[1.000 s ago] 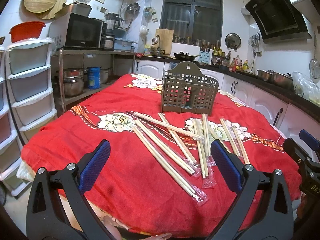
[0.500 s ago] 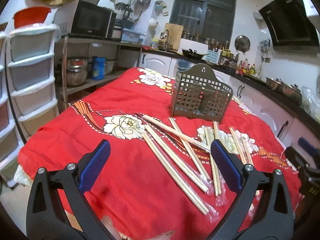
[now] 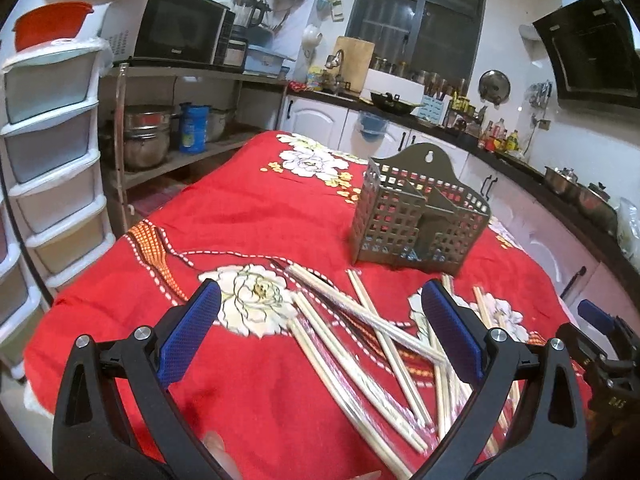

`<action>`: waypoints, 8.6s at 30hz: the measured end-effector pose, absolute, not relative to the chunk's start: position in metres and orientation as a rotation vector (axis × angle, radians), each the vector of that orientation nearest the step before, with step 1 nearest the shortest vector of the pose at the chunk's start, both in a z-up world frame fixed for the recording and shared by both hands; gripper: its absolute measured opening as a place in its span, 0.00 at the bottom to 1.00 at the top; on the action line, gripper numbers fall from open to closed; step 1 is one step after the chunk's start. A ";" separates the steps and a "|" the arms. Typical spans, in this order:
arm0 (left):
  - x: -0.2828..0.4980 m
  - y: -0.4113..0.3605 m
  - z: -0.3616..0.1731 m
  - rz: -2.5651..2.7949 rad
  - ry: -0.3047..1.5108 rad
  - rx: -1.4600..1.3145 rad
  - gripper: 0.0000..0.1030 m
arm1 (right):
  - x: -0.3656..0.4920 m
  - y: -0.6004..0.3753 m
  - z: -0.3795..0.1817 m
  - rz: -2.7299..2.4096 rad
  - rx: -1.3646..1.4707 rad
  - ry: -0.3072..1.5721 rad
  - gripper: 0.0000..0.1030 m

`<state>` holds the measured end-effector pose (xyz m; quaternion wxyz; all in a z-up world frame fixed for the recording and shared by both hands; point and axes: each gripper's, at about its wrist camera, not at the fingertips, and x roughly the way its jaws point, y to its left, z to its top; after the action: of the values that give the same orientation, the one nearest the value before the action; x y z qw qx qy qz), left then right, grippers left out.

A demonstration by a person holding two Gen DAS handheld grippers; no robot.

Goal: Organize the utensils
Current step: 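Lower the right tool onto a wrapped chopstick pair and close it, then lift the chopsticks with the right tool and lower them into the grey caddy, then open the right tool to release the chopsticks into the caddy, then lower the right tool onto another chopstick pair and close it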

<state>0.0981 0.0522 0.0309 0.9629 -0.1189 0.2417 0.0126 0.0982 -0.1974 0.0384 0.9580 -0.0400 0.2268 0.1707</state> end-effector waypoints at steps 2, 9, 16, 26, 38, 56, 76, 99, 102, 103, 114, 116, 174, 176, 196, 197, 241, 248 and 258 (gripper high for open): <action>0.107 0.054 0.031 0.013 0.513 -0.250 0.89 | 0.106 -0.194 0.040 0.352 -0.092 0.464 0.94; 0.143 0.059 0.025 -0.059 0.603 -0.300 0.89 | 0.140 -0.180 0.044 0.370 -0.123 0.486 0.94; 0.173 0.069 0.009 -0.092 0.724 -0.336 0.89 | 0.180 -0.169 0.036 0.392 -0.151 0.560 0.94; 0.207 0.085 -0.016 -0.145 0.864 -0.461 0.63 | 0.223 -0.163 0.014 0.402 -0.167 0.684 0.87; 0.236 0.095 -0.036 -0.157 0.968 -0.562 0.46 | 0.263 -0.166 -0.012 0.390 -0.074 0.844 0.64; 0.262 0.091 -0.036 -0.063 0.969 -0.453 0.10 | 0.304 -0.171 -0.033 0.428 0.095 0.953 0.18; 0.229 0.070 0.043 -0.207 0.775 -0.437 0.01 | 0.260 -0.185 0.042 0.593 0.173 0.770 0.06; 0.213 0.043 0.157 -0.318 0.525 -0.333 0.01 | 0.232 -0.202 0.160 0.696 0.167 0.466 0.06; 0.216 0.042 0.174 -0.319 0.486 -0.324 0.01 | 0.238 -0.206 0.178 0.688 0.167 0.416 0.06; 0.218 0.042 0.179 -0.318 0.475 -0.324 0.01 | 0.241 -0.208 0.185 0.683 0.165 0.394 0.06; 0.251 0.033 0.208 -0.279 0.392 -0.289 0.01 | 0.275 -0.214 0.222 0.631 0.164 0.235 0.06; 0.255 0.031 0.211 -0.269 0.378 -0.281 0.01 | 0.282 -0.213 0.225 0.621 0.157 0.207 0.06; 0.280 0.018 0.104 -0.178 0.459 -0.152 0.17 | 0.349 -0.207 0.110 0.396 0.109 0.389 0.35; 0.277 0.018 0.103 -0.176 0.461 -0.156 0.21 | 0.346 -0.209 0.110 0.400 0.114 0.392 0.44; 0.227 0.024 0.105 -0.143 0.431 -0.190 0.89 | 0.295 -0.224 0.110 0.394 0.088 0.373 0.79; 0.223 0.024 0.105 -0.140 0.429 -0.185 0.89 | 0.291 -0.225 0.111 0.396 0.090 0.371 0.79; 0.134 0.072 0.034 -0.055 0.556 -0.259 0.89 | 0.198 -0.200 0.056 0.443 0.004 0.523 0.84; 0.132 0.080 0.014 -0.046 0.622 -0.275 0.89 | 0.197 -0.200 0.040 0.449 -0.006 0.575 0.84; 0.129 0.088 -0.009 -0.047 0.720 -0.288 0.64 | 0.201 -0.194 0.018 0.460 -0.029 0.661 0.76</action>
<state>0.1285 0.0878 -0.0095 0.9255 -0.1406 0.3510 -0.0230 0.2008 -0.1938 0.0183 0.9200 -0.0141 0.3215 0.2240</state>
